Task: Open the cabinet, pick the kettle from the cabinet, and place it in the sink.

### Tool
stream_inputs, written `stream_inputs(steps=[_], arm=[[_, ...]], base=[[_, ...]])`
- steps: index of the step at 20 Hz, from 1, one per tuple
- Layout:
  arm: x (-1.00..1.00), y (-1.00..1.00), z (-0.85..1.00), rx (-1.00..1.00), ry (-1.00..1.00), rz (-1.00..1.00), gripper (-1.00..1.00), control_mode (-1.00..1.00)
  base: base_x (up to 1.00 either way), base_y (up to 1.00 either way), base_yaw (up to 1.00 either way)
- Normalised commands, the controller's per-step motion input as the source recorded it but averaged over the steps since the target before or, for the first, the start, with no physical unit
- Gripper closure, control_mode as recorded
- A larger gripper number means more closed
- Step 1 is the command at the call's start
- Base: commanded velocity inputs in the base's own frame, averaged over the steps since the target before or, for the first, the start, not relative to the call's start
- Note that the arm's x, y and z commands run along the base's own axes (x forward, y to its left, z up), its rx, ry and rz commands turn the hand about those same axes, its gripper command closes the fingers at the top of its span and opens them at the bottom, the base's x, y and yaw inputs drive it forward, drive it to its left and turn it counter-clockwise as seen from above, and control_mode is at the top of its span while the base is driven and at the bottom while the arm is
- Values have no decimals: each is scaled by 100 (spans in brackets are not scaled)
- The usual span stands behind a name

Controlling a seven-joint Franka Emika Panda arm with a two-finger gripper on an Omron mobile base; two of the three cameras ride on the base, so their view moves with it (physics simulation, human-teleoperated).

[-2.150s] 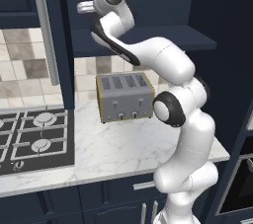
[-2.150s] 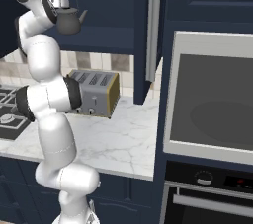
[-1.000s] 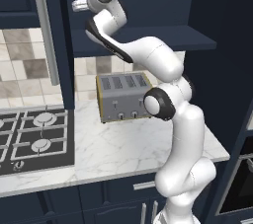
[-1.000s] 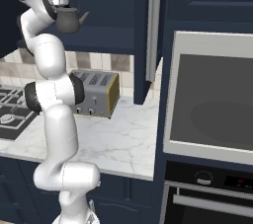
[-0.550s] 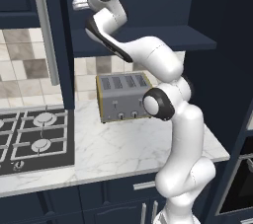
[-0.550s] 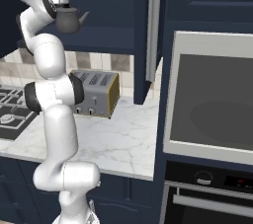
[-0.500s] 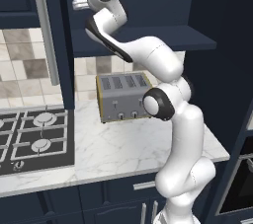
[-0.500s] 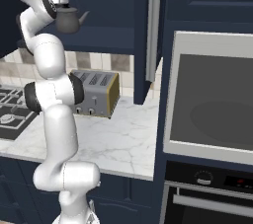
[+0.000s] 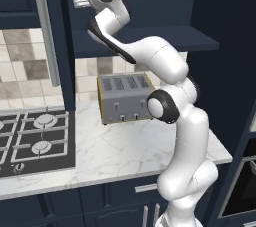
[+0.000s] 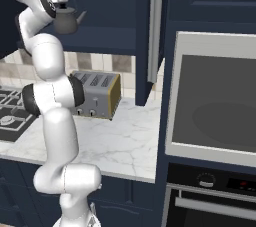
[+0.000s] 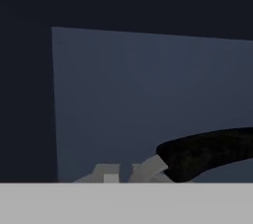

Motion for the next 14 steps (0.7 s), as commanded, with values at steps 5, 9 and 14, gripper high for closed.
stream_inputs(steps=[5,9,14], arm=[[-9,2,-4,5,-2,0,100,-100],[-23,7,-6,5,0,0,100,-100],[-40,4,-4,6,0,0,100,-100]], base=[[0,0,0],[0,0,0],[0,0,0]])
